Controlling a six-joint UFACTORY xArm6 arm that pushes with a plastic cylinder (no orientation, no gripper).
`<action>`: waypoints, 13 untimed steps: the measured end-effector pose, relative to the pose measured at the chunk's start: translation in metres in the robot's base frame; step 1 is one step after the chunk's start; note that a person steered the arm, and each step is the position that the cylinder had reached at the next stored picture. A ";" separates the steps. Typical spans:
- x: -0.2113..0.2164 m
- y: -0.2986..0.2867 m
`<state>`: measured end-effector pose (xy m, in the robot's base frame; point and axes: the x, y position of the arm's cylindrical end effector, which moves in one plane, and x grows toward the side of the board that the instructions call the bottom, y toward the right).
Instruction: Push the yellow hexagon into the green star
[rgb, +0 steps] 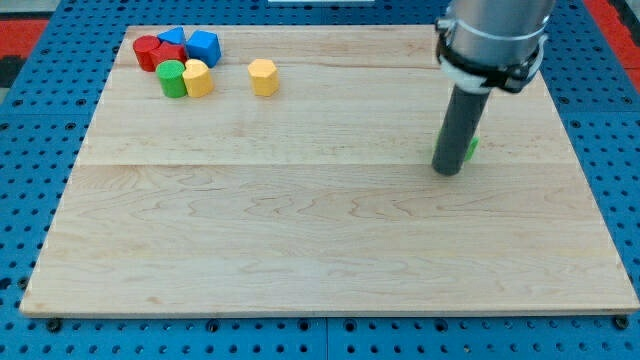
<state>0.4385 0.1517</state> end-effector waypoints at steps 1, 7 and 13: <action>-0.001 0.021; -0.170 -0.276; -0.102 0.028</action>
<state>0.3368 0.1793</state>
